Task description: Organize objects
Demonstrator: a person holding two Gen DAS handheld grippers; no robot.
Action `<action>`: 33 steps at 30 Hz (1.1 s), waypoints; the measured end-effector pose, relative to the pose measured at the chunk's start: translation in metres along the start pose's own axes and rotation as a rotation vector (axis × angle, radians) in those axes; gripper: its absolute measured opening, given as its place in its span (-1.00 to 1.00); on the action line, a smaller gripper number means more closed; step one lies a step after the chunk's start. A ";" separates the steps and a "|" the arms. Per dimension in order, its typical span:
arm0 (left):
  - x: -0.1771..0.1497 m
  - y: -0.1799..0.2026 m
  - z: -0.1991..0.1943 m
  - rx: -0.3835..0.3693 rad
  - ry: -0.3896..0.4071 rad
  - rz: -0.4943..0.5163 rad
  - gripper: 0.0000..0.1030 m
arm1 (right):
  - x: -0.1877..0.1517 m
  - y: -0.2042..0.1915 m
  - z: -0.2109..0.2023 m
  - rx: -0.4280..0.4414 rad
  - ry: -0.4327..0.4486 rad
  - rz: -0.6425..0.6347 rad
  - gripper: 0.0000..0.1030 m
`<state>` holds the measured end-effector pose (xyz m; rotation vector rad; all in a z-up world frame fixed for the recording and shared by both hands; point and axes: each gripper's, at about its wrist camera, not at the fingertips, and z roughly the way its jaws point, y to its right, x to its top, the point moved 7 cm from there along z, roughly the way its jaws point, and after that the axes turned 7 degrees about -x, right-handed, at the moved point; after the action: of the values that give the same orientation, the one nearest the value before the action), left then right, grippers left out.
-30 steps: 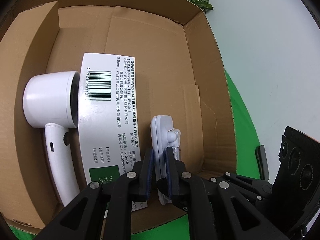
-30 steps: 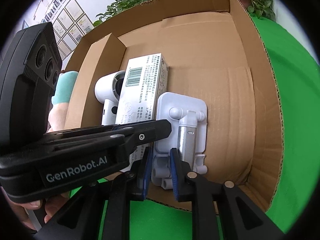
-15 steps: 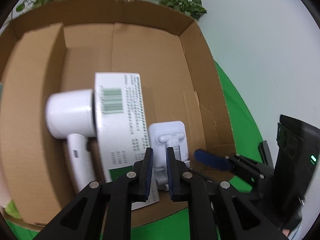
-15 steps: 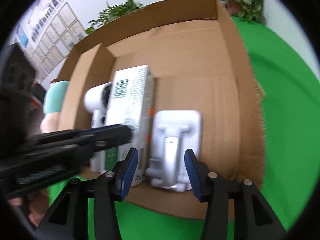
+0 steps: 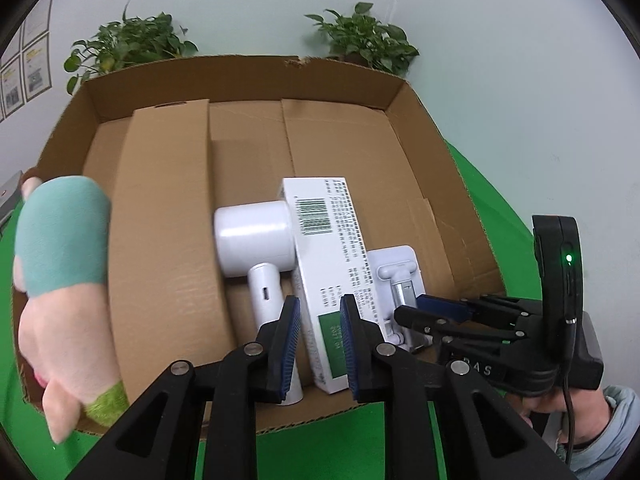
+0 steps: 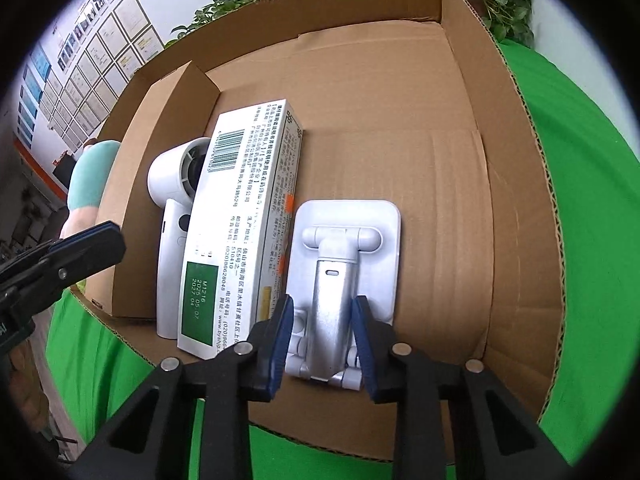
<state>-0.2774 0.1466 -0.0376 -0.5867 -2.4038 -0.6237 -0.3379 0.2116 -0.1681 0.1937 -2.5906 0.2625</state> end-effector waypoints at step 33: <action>-0.069 -0.080 -0.054 0.396 0.371 0.017 0.99 | -0.042 -0.041 -0.053 -0.265 0.476 0.009 0.99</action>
<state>-0.2469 0.0355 -0.0650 -0.2912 -2.0863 -0.2113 -0.2683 0.1877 -0.1392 0.0182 -2.1250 -0.0334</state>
